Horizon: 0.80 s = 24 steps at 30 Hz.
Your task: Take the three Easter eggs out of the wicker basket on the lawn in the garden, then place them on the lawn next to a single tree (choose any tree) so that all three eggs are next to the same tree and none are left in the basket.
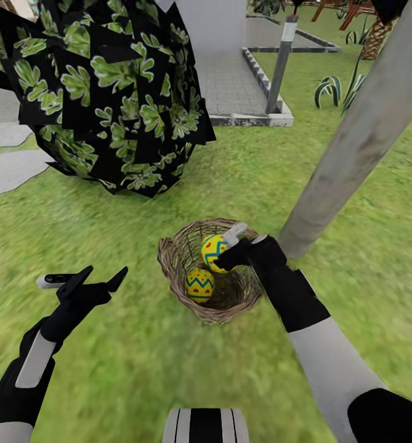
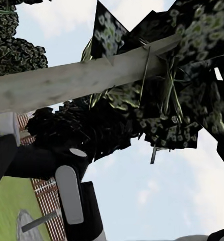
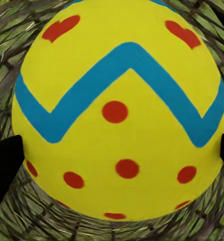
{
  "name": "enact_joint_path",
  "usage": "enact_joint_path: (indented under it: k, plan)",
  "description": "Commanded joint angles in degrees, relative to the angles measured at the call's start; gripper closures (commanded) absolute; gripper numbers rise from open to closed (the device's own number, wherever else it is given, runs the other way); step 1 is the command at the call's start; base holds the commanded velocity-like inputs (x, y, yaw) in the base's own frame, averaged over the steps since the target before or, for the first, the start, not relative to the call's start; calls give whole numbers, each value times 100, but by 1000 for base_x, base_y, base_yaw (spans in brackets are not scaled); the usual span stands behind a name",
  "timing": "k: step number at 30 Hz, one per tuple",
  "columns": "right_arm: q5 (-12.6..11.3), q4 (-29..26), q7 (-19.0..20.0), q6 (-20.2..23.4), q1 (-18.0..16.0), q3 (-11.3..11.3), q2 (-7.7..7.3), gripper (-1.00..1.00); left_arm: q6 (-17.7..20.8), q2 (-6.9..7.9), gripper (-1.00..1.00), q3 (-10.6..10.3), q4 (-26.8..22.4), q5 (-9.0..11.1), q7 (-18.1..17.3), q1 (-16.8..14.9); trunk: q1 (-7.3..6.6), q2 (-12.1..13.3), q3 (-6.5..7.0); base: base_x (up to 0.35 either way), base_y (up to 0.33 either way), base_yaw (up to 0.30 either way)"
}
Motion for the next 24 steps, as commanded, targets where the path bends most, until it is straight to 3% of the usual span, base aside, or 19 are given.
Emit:
enact_joint_path:
  k: [1, 2, 3, 4, 6, 8, 11, 13, 15, 18, 19, 22, 24]
  plan:
    - [44, -67, 269, 15, 54, -127, -49, 100, 49, 1, -100, -4, 0, 16, 0, -3, -3, 0, 19, 0, 0, 0]
    - [40, -98, 585, 13, 92, -228, -87, 100, 48, 1, -100, -3, 0, 16, 1, -2, -6, 2, 41, 0, 0, 0]
    - [43, -204, 1206, 12, 159, -344, -151, 100, 49, 1, -100, 1, 0, 16, 2, -2, -8, 3, 63, 0, 0, 0]
    - [44, -453, 2058, 16, 215, -581, -319, 100, 47, 1, -100, 2, 0, 16, 2, -2, -11, 4, 86, 0, 0, 0]
    - [45, -639, 3074, 15, 239, -1056, -501, 100, 46, 1, -100, 3, 3, 9, 3, -4, -16, 7, 130, 0, 0, 0]
    - [40, -684, 3826, 12, 372, -1684, -550, 100, 41, -2, -100, 3, 6, 8, 30, -2, -21, 10, 174, 0, 0, 0]
    - [38, -708, 4966, 10, 563, -2345, -575, 100, 45, -19, -100, -4, 2, 12, 390, -2, -29, 14, 241, 0, 0, 0]
    - [39, -711, 5560, 11, 707, -3030, -573, 100, 45, -38, -100, -5, 1, 13, 583, -4, -34, 16, 285, 0, 0, 0]
    - [43, -714, 5671, 6, 913, -3299, -576, 100, 38, -48, -100, -6, 2, 9, 655, -4, -39, 19, 329, -60, 0, 0]
    - [45, -715, 5671, -25, 1138, -3373, -576, 100, 31, -60, -100, -29, -7, 15, 994, -4, -47, 23, 396, -306, 0, 0]
    - [45, -714, 5671, -37, 1173, -3377, -576, 100, 23, -62, -100, -103, -9, 15, 1033, -4, -50, 24, 418, -339, 0, 0]
    - [45, -710, 5671, -63, 1212, -3381, -583, 100, 0, -73, -100, -624, -43, 12, 1086, -8, -57, 28, 484, -345, 0, 0]
    - [50, -700, 5671, -81, 1253, -3384, -585, 100, -6, -71, -100, -731, -49, 8, 1101, -8, -62, 31, 529, -347, 0, 0]
